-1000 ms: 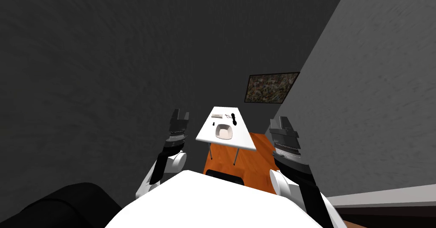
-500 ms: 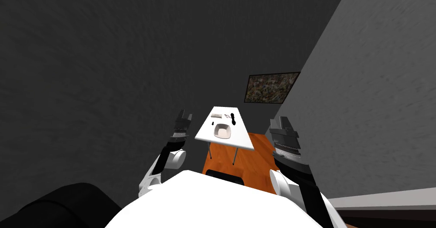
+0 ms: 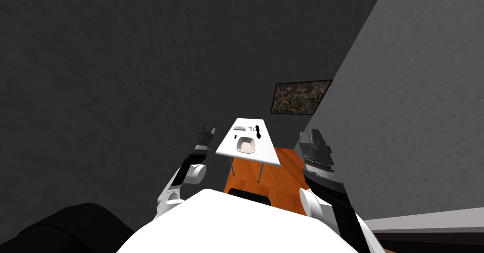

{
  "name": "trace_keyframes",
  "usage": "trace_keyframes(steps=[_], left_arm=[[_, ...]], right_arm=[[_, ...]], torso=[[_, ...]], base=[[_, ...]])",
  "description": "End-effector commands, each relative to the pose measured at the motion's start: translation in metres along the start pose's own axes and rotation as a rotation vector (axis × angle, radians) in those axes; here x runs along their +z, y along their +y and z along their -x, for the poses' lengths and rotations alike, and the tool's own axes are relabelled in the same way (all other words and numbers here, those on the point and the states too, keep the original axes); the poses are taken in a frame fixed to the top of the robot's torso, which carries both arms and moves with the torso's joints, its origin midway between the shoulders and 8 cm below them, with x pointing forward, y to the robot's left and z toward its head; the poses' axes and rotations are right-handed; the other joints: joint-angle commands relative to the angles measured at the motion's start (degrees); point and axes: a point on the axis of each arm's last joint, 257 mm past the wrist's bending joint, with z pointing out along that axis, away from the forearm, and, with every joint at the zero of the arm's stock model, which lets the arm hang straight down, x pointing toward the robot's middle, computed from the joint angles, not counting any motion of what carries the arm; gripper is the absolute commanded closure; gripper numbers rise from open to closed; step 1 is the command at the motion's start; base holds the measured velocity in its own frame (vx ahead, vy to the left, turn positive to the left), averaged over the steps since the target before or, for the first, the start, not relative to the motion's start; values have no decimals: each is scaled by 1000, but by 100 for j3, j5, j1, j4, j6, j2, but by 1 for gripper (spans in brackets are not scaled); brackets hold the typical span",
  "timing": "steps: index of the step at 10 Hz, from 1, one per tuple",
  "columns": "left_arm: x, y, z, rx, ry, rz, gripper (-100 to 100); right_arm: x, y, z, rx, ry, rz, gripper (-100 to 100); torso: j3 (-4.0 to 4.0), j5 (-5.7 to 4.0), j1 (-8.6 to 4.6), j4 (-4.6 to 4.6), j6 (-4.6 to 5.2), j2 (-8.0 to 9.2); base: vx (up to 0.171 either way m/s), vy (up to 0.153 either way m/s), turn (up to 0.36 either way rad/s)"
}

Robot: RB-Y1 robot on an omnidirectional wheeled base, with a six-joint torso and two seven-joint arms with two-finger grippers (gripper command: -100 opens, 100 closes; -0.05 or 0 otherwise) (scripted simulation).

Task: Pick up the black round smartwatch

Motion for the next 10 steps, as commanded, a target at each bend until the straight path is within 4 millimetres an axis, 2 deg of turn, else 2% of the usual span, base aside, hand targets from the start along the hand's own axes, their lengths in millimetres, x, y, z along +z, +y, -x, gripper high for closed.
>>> trace_keyframes(steps=[1, 2, 3, 4, 5, 6, 10], left_arm=[[5, 16, 5, -28, 1, 51, -100], [5, 20, 5, -28, 0, 65, -100], [8, 34, 9, -52, 0, 107, -100], [8, 38, 9, -52, -1, 121, -100], [12, 52, 13, -76, -2, 162, -100], [11, 56, 13, -76, -4, 178, -100], [15, 93, 21, -123, -13, 294, -100]], right_arm=[[0, 0, 0, 0, 0, 0, 0], [0, 0, 0, 0, 0, 0, 0], [0, 0, 0, 0, 0, 0, 0], [0, 0, 0, 0, 0, 0, 0], [0, 0, 0, 0, 0, 0, 0], [0, 0, 0, 0, 0, 0, 0], [0, 0, 0, 0, 0, 0, 0]], torso=[[0, 0, 0, 0, 0, 0], [0, 0, -1, 0, 1, -1], [0, 0, 0, 0, 0, 0], [-1, 0, -2, 0, 1, -2], [-1, 0, 0, 0, 0, -1], [-1, 0, -2, -1, 0, -2], [-1, 0, -1, 0, 1, -1]], base=[[-9, -32, -1], [-8, -27, -1], [-5, -33, -7], [-4, -28, -5], [-3, -36, -18], [-4, -28, -5], [-8, -27, -21]])
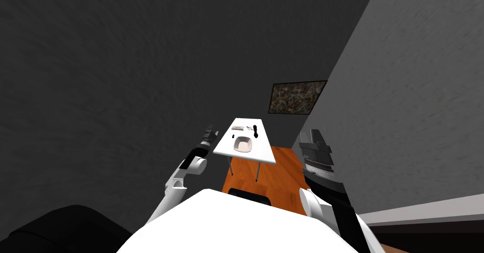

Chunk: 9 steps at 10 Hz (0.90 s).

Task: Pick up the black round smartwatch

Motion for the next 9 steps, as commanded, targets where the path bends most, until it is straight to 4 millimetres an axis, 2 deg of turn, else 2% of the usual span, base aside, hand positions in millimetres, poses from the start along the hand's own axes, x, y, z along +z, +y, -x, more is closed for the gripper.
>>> trace_keyframes(steps=[1, 7, 9], left_arm=[[7, 13, 6, -27, -6, 49, -100], [24, 62, 27, -92, -42, 230, -100], [22, 71, 28, -92, -49, 265, -100]], right_arm=[[0, 0, 0, 0, 0, 0, 0], [0, 0, 0, 0, 0, 0, 0], [0, 0, 0, 0, 0, 0, 0]], torso=[[0, 0, 0, 0, 0, 0], [-1, 0, 1, 0, 0, -1], [0, 0, 2, 0, -1, 0]], base=[[0, -29, -36], [-4, -23, -41], [-2, -13, -12]])
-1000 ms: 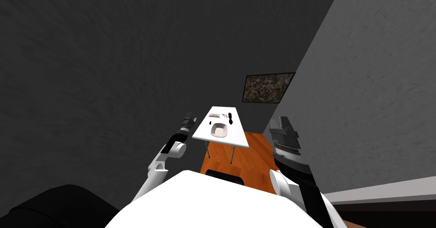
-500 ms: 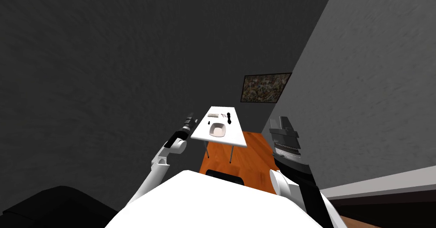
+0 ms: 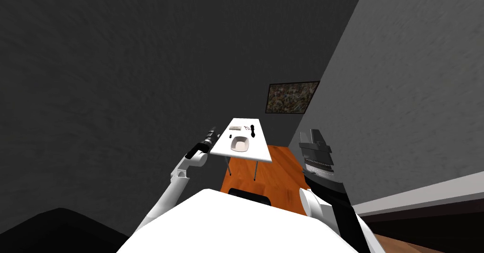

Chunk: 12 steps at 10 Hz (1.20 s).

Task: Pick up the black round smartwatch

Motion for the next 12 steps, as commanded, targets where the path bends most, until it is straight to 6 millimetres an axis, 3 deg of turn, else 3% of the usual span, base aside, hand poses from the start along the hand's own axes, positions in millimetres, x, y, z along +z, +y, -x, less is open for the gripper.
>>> trace_keyframes(steps=[1, 12], left_arm=[[9, 10, 8, -21, -14, 49, -100], [36, 66, 51, -114, -131, 328, -100]], right_arm=[[0, 0, 0, 0, 0, 0, 0], [0, 0, 0, 0, 0, 0, 0]], torso=[[0, 0, 0, 0, 0, 0], [0, 0, 2, 0, -2, 0]], base=[[0, -13, -81], [0, -13, -61]])
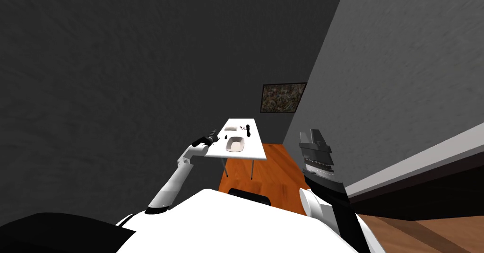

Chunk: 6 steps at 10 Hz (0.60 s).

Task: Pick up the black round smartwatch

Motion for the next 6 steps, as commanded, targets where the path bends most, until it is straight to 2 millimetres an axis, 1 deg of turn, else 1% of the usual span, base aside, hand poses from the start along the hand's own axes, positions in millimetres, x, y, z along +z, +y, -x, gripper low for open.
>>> trace_keyframes(steps=[1, 2, 3, 4, 5, 6], left_arm=[[2, 7, 6, -11, -18, 36, -100], [9, 8, 13, -28, -39, 66, -100], [8, 12, 15, -29, -47, 84, -100], [14, 13, 21, -46, -69, 113, -100], [13, 18, 23, -46, -76, 130, -100], [18, 18, 30, -63, -99, 155, -100]], right_arm=[[0, 0, 0, 0, 0, 0, 0], [0, 0, 0, 0, 0, 0, 0], [0, 0, 0, 0, 0, 0, 0], [0, 0, 0, 0, 0, 0, 0], [0, 0, 0, 0, 0, 0, 0], [0, 0, 0, 0, 0, 0, 0]], torso=[[0, 0, 0, 0, 0, 0], [0, 0, 0, 0, -3, 1], [0, 0, 0, 0, 0, -1], [0, 0, 1, 0, -4, 0], [-1, 0, 0, 0, 0, -1], [0, 0, 1, 0, -4, 0]], base=[[1, -6, -74], [3, -9, -113], [2, -4, -54], [2, -8, -115], [2, -4, -59], [4, -5, -94]])
